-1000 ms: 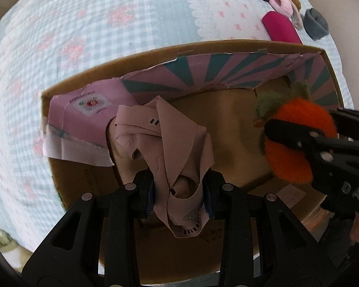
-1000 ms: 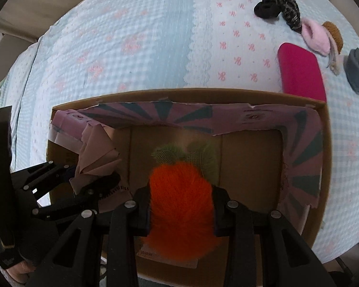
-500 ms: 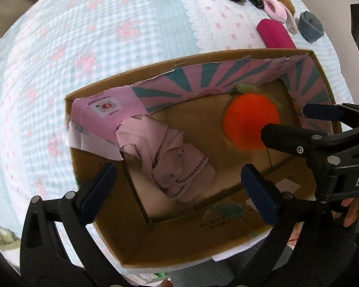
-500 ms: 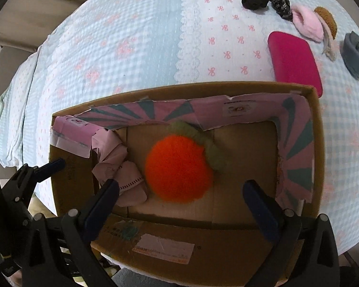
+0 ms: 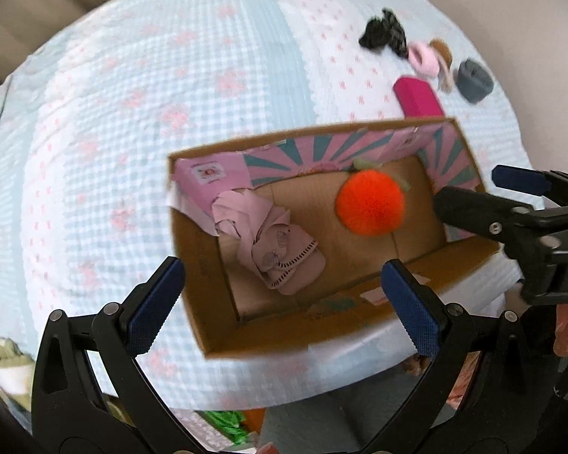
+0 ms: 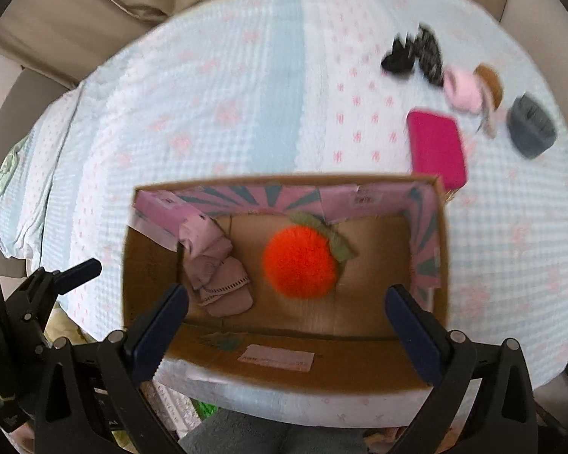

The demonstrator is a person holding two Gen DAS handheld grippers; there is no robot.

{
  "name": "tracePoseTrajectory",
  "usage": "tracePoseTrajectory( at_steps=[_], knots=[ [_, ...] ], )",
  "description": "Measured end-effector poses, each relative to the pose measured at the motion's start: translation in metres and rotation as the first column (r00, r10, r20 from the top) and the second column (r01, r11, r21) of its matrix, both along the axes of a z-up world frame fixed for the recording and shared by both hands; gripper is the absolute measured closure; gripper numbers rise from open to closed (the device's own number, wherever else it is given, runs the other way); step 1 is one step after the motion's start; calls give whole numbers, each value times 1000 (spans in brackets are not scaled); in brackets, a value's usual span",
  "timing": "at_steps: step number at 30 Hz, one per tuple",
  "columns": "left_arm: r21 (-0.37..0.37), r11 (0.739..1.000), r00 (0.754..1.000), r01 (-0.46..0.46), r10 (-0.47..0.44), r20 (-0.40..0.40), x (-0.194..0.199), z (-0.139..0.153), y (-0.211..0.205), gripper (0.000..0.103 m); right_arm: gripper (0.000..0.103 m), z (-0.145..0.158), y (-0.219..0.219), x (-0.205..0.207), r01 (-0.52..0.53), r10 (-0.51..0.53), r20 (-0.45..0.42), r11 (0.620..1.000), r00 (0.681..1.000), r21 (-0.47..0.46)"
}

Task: Organize soft objects
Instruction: 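Open both tools to drop the cloth and pompom into the box, then raise both tools away from the box toward the remaining items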

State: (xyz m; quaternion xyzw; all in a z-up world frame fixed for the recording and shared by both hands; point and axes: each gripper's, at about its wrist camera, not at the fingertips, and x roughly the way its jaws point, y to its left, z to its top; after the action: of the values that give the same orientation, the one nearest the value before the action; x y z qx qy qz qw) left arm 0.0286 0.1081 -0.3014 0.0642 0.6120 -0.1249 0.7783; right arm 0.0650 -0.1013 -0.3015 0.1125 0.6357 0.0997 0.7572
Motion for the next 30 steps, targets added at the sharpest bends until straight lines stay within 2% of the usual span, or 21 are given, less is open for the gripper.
tracePoseTrajectory(
  at_steps=[4, 8, 11, 17, 22, 30],
  knots=[
    [-35, 999, 997, -37, 39, 59, -10, 34, 1, 0, 0, 50, -6, -15, 16, -12, 118, 999, 993, -30],
    [-68, 996, 989, -63, 71, 133, -28, 78, 4, 0, 0, 105, -13, -33, 49, -31, 235, 997, 971, -68],
    [-88, 993, 976, -81, 97, 193, -38, 113, 7, 0, 0, 144, -24, -50, 100, -68, 317, 991, 946, -84],
    [-131, 987, 951, -90, 124, 282, -44, 168, 3, 0, 0, 192, -45, -69, 185, -133, 430, 979, 893, -82],
    [-140, 988, 938, -63, 107, 330, -39, 195, -16, 0, 0, 212, -65, -74, 239, -156, 475, 964, 866, -120],
    [-138, 990, 930, -41, 88, 356, -16, 208, -64, 0, 0, 218, -125, -56, 256, -196, 488, 965, 850, -59]
  ],
)
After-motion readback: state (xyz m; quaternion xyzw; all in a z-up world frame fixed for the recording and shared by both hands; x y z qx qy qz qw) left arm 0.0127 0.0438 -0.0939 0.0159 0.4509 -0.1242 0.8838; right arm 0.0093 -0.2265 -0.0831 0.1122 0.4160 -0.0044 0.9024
